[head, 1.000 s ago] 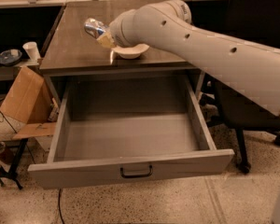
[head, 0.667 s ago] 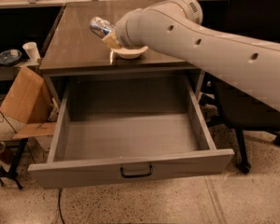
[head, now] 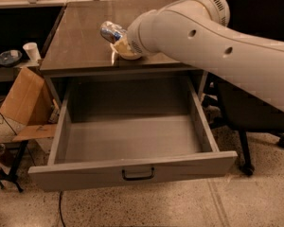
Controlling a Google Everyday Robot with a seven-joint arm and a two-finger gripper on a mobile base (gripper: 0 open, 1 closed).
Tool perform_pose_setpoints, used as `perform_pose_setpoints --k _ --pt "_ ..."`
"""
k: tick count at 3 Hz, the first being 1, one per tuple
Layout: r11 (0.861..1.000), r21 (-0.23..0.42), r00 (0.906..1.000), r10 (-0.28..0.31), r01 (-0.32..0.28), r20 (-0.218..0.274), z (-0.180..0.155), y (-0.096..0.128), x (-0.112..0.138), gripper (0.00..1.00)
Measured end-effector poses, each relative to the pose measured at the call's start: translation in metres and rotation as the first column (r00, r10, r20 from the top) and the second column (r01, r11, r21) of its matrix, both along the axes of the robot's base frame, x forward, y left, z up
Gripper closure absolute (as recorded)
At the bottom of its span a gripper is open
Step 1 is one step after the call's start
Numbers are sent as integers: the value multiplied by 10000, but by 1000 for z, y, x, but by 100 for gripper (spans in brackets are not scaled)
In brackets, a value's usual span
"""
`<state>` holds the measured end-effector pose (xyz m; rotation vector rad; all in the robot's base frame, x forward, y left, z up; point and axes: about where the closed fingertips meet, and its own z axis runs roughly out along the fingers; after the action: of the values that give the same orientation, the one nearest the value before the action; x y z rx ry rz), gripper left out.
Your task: Place redbull can into top drawer
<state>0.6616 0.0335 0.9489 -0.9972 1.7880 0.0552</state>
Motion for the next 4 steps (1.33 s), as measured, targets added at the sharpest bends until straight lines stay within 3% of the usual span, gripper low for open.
perform_pose_setpoints --k 1,2,3,4 --pt "9998 -144 9996 139 -142 -226 -10 -11 -26 100" --pt "9986 25 9936 535 -535 -992 -33 -20 -44 100" --pt "9864 837 9596 1577 -1418 -2330 -76 -22 -60 100" --pt "9303 1004 8765 3661 -3527 -3127 -141 -10 -72 100"
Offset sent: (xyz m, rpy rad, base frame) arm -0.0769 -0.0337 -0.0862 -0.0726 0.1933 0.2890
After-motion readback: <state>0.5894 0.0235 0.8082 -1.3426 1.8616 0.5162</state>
